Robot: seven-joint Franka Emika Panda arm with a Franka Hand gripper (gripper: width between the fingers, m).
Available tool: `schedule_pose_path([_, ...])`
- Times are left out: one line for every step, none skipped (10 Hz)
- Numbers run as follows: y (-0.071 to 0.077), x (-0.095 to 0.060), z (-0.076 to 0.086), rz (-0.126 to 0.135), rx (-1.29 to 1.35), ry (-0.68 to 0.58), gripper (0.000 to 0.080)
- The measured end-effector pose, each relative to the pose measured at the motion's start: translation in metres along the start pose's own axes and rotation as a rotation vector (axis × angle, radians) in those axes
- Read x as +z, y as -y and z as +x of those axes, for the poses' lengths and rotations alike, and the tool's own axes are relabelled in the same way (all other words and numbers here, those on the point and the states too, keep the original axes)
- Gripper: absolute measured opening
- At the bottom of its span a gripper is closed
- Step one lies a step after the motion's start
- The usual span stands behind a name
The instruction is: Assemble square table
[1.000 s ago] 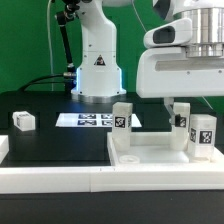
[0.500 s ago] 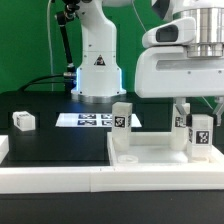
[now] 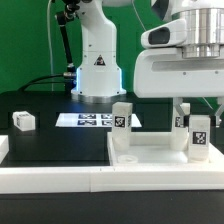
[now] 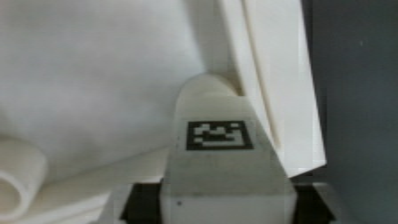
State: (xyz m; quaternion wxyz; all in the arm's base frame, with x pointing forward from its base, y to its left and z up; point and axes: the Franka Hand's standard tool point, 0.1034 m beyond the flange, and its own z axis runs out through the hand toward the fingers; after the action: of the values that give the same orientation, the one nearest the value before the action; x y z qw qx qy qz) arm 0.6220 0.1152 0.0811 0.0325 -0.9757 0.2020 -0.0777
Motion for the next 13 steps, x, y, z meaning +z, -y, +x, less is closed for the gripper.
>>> schedule_pose_path([-0.0004, 0.0006, -0.0003, 0.010, 0.136, 0.006, 0.0288])
schedule_pose_path([-0.0007, 0.0010, -0.0003, 0.018, 0.240, 0.008, 0.0288])
schedule_pose_path([0.0013, 0.0014, -0.0017, 0.019, 0.333, 0.005, 0.0288])
schedule_pose_path([0.0008, 0.0012, -0.0016, 0.020, 0.433, 0.007, 0.0290])
schedule_pose_path([0.0013, 0.0011, -0.0024, 0.018, 0.499, 0.011, 0.0290])
schedule_pose_path([0.0016, 0.0012, -0.0029, 0.020, 0.600, 0.015, 0.0290])
schedule_pose_path([0.0024, 0.0013, -0.0035, 0.019, 0.690, 0.016, 0.0290])
schedule_pose_path([0.0027, 0.0012, -0.0038, 0.018, 0.766, 0.017, 0.0290])
schedule_pose_path([0.0032, 0.0010, -0.0041, 0.016, 0.859, 0.018, 0.0290])
schedule_pose_path([0.0034, 0.0008, -0.0042, 0.014, 0.921, 0.019, 0.0290])
schedule_pose_path([0.0034, 0.0007, -0.0042, 0.015, 0.970, 0.022, 0.0290])
schedule_pose_path([0.0031, 0.0007, -0.0039, 0.017, 1.016, 0.025, 0.0290])
schedule_pose_path([0.0032, 0.0007, -0.0040, 0.017, 1.040, 0.026, 0.0290])
